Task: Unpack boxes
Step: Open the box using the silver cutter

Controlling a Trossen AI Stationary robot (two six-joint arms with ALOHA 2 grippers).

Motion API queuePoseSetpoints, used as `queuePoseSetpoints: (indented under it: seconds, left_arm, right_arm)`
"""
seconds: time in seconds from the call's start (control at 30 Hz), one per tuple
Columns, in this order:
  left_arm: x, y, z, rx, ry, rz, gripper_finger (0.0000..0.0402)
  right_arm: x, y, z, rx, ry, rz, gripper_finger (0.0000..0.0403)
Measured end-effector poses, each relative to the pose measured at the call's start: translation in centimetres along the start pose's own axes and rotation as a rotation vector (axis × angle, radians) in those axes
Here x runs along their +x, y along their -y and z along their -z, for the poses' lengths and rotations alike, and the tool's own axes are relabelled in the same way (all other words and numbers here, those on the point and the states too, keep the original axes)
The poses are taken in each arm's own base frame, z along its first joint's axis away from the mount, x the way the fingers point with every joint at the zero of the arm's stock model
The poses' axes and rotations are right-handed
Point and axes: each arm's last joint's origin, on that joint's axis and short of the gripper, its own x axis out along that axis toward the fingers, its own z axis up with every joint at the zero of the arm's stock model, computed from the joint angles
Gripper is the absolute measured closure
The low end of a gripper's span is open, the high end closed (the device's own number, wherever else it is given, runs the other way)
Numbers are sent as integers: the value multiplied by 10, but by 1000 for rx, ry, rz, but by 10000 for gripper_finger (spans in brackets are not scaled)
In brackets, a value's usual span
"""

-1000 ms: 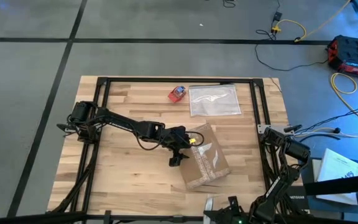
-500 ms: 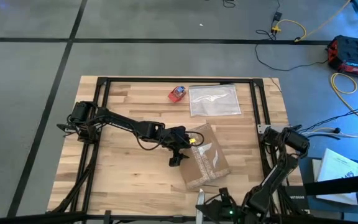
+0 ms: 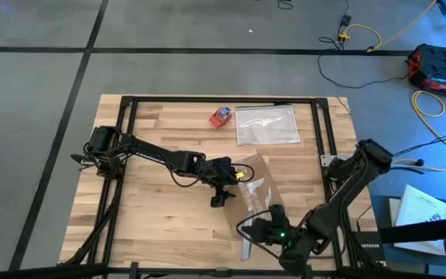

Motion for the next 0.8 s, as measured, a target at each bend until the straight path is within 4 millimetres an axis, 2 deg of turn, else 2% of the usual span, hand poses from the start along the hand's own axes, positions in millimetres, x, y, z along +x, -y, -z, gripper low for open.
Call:
queuePoseSetpoints:
  seconds: [0.1, 0.4, 0.6, 0.8]
  left_arm:
    - [0, 0, 0, 0, 0, 0, 168]
    - [0, 0, 0, 0, 0, 0, 168]
    - [0, 0, 0, 0, 0, 0, 168]
    - [0, 0, 0, 0, 0, 0, 168]
  right_arm:
    - [-5, -3, -2, -70, -17, -2, 342]
    - [-27, -2, 5, -127, -20, -57, 342]
    - [-40, 3, 11, -70, 88, -160, 342]
    - [-40, 7, 10, -43, 132, -178, 342]
